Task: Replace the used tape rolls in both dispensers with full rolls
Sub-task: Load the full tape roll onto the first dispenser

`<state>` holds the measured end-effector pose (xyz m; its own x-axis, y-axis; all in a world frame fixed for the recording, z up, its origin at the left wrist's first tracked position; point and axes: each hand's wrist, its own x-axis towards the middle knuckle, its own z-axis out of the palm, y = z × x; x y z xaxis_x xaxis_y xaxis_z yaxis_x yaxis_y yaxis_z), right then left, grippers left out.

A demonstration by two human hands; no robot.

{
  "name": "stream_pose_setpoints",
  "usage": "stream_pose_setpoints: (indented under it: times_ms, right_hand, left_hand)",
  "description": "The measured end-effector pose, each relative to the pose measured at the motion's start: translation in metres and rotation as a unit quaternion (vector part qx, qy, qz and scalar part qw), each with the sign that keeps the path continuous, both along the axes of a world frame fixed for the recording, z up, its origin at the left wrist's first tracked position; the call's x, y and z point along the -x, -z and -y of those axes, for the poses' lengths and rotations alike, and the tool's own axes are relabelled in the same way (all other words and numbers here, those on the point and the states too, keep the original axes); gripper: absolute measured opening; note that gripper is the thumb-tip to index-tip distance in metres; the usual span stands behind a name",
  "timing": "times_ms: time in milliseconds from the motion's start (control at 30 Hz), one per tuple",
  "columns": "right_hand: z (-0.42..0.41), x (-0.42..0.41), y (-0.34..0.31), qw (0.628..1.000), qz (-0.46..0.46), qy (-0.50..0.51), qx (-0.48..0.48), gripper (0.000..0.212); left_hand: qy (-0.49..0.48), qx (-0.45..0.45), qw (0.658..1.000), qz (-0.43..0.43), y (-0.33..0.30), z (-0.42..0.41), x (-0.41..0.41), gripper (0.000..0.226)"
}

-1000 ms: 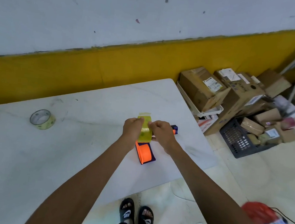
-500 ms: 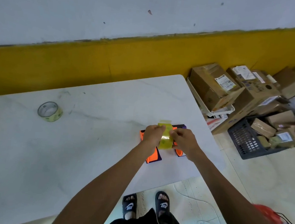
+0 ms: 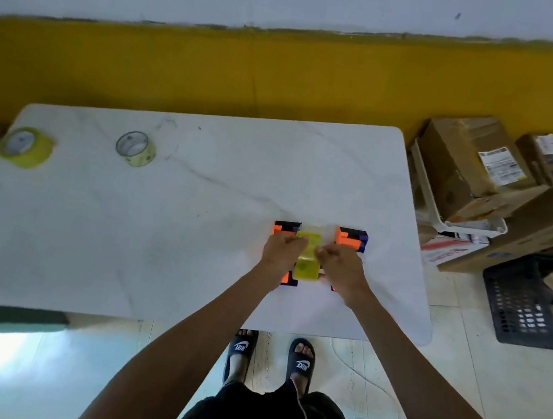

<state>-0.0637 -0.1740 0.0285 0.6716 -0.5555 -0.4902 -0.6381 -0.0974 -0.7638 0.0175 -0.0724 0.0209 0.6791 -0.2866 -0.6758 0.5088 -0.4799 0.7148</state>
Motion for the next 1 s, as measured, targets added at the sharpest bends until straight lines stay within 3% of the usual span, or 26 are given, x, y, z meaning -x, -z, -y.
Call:
stream_pose_setpoints:
  times_ms: [133, 267, 400, 600, 767, 1000]
  right_hand:
    - [0.005, -0.001, 0.003, 1.0, -0.006, -0.023, 0.012, 0.029]
    - [0.004, 0.0, 0.007, 0.998, -0.018, -0.047, 0.03, 0.033]
    - [-0.001, 0.0, 0.012, 0.999, -0.025, -0.038, 0.022, 0.027]
    - [-0.005, -0.002, 0.018, 0.998, -0.036, -0.037, 0.033, 0.026]
    - [-0.008, -0.003, 0.019, 0.997, -0.047, -0.037, 0.042, 0.027]
    - [-0.014, -0.003, 0.018, 0.997, -0.044, -0.04, 0.048, 0.022]
  left_hand:
    - [-0.041, -0.028, 0.997, 0.064, -0.026, -0.013, 0.004, 0.024]
    - [-0.037, -0.108, 0.976, 0.185, -0.011, -0.043, 0.001, 0.022]
    - [-0.008, -0.122, 0.986, 0.115, 0.008, -0.061, 0.006, 0.037]
    - [-0.019, -0.116, 0.991, 0.061, 0.014, -0.065, 0.007, 0.014]
    - [0.013, -0.076, 0.996, 0.048, 0.011, -0.064, 0.005, 0.014]
    - [-0.042, -0.045, 0.997, 0.042, 0.001, -0.057, -0.013, 0.031]
